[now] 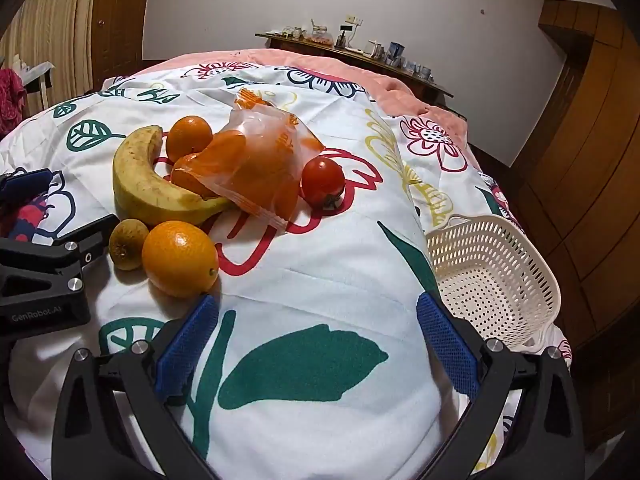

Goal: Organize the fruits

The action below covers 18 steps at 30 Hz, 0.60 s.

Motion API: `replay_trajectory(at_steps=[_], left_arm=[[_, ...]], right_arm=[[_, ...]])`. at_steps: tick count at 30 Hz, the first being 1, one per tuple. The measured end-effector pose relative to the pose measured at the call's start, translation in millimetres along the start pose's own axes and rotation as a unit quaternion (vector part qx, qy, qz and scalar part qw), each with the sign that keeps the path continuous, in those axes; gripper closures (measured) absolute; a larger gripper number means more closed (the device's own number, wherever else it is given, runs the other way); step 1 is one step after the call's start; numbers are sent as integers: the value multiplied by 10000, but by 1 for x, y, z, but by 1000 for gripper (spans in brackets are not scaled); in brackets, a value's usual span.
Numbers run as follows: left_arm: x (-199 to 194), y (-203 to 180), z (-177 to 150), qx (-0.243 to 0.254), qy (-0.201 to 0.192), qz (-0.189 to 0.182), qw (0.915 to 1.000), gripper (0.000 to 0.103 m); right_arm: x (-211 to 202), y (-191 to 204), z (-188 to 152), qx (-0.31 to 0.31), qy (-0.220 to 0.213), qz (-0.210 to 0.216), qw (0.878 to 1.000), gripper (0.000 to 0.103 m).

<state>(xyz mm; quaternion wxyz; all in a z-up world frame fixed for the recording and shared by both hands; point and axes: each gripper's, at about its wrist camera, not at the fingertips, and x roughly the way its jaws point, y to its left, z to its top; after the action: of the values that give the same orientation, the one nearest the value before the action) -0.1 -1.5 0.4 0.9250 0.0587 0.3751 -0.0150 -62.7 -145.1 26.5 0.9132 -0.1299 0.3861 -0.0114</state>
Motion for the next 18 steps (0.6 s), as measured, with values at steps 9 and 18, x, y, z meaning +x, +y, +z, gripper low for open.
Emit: replay_trajectory(at_steps=[9, 18], left_arm=[[0, 0, 0, 17, -6, 17, 10000, 2], [0, 0, 0, 38, -14, 39, 10000, 2]], right_arm=[[0, -1, 0, 12, -61, -4, 10000, 5], [1, 2, -1, 14, -50, 11, 10000, 5]])
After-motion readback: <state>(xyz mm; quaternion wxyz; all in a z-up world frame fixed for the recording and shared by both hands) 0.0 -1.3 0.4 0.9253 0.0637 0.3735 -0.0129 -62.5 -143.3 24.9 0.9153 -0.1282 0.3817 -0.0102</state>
